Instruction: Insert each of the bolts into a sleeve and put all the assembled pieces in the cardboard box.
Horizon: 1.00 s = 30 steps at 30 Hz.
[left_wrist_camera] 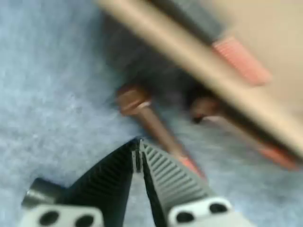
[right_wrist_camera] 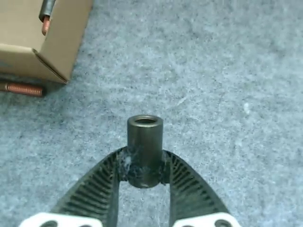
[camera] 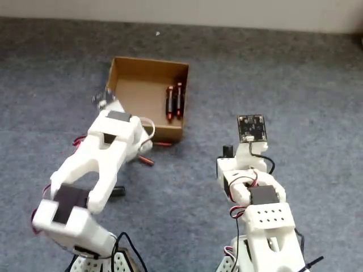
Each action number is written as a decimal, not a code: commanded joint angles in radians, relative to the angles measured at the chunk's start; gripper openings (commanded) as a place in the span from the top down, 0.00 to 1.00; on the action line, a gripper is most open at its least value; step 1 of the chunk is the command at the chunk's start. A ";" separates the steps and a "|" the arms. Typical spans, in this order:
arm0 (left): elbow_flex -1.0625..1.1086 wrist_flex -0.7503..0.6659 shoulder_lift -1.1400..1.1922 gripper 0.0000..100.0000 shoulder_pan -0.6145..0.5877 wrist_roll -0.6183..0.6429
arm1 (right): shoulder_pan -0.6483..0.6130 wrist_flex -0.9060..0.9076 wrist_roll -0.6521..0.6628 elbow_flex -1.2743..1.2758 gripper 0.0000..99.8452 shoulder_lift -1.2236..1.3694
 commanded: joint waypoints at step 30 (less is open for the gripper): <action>-0.015 0.049 -0.145 0.85 -0.113 -0.011 | 0.010 -0.024 -0.006 -0.008 1.00 -0.024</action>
